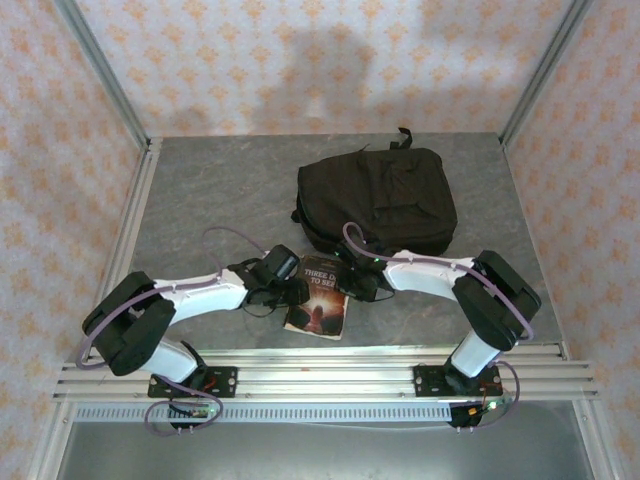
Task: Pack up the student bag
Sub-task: Move the book to the bottom-center of the table, then pick up the book from the bottom-center of the table.
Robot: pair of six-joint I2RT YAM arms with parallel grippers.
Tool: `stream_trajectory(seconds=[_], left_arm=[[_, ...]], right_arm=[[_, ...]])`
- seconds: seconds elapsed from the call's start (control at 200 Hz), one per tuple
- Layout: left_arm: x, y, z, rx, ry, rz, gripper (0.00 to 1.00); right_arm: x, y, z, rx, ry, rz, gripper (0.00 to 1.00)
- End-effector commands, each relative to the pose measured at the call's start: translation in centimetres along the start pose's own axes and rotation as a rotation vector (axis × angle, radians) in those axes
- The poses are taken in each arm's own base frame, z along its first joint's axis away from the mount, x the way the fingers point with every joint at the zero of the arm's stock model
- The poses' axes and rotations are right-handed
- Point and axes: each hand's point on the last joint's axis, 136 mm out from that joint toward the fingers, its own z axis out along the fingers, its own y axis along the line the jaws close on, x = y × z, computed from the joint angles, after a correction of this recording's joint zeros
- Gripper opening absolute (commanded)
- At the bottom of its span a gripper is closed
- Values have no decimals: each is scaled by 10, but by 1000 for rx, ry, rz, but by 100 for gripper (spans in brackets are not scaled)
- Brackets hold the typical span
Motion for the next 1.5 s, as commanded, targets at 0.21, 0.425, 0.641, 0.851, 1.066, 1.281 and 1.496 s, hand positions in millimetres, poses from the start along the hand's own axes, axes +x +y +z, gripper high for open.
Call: stream_trajectory(seconds=[0.21, 0.425, 0.641, 0.851, 1.066, 1.281, 1.496], left_arm=[[-18, -79, -57, 410, -105, 7, 46], [-18, -80, -69, 476, -134, -43, 45], [-14, -88, -57, 551, -93, -68, 43], [-9, -82, -34, 528, -44, -98, 40], [-16, -66, -39, 416, -84, -58, 21], [-19, -50, -76, 333, -176, 32, 0], [-36, -34, -142, 322, -422, 85, 0]], right_arm=[[22, -2, 20, -9, 88, -63, 25], [18, -5, 19, -8, 83, -50, 25], [16, -2, 15, -21, 71, -46, 25], [15, -2, 11, -33, 60, -45, 25], [13, -9, 8, -12, 34, -58, 25], [1, -3, -22, -50, -62, -115, 43], [-12, 34, -91, -241, -210, -279, 78]])
